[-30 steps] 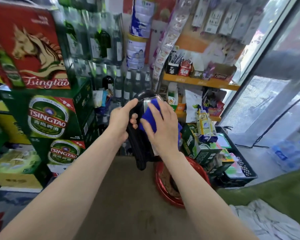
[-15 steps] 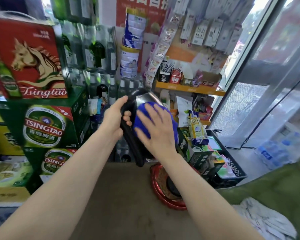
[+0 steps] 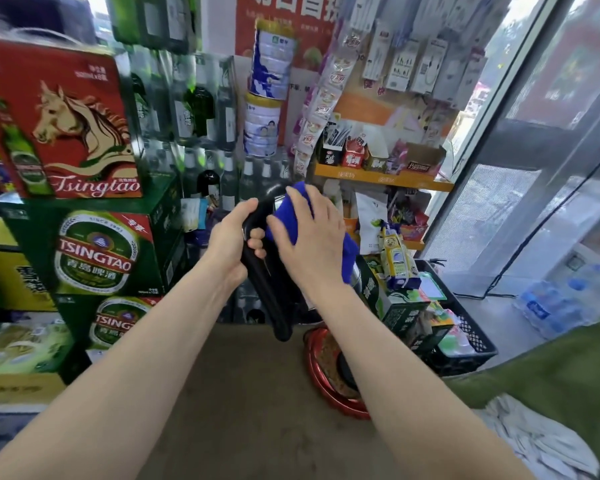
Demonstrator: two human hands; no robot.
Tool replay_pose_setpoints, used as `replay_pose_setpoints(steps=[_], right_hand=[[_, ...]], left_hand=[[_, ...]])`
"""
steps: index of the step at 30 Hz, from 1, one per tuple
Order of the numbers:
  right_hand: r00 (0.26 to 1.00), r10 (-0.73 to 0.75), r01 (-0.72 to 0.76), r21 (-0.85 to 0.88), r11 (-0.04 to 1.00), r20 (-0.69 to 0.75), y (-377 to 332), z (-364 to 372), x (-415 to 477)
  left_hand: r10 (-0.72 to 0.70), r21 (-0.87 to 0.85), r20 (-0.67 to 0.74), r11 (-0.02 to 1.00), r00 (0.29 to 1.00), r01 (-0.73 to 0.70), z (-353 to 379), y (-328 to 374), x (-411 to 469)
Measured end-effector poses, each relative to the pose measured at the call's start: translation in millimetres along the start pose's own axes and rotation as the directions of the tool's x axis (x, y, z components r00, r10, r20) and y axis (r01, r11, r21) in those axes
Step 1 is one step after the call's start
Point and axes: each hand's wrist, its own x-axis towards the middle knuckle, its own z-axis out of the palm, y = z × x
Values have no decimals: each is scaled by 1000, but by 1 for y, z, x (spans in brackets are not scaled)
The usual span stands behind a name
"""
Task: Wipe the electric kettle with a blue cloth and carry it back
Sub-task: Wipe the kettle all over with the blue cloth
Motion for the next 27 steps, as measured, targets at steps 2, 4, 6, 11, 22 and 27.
replay_pose_setpoints(steps=[2, 4, 6, 11, 22, 27], right_hand=[[999, 17, -25, 164, 986, 51, 11, -7, 20], [929, 280, -354, 363, 862, 240, 32, -21, 42], [730, 518, -676, 353, 647, 447, 46, -33, 50], [990, 114, -117, 37, 992, 87, 1, -13, -6], [781, 556, -617, 212, 758, 283, 70, -28, -7], [998, 57, -57, 9, 998, 25, 6, -3, -56]], left_hand=[[-16, 0, 4, 1000, 1000, 16, 0, 1, -3], [-24, 18, 28, 1000, 999, 24, -4, 1, -6], [-24, 41, 32, 999, 999, 23, -8, 0, -7], [-75, -86, 10, 993, 997, 76, -3, 0, -5], [-74, -202, -76, 978, 994, 58, -13, -6, -9], [-69, -172, -81, 984, 994, 54, -8, -7, -8]])
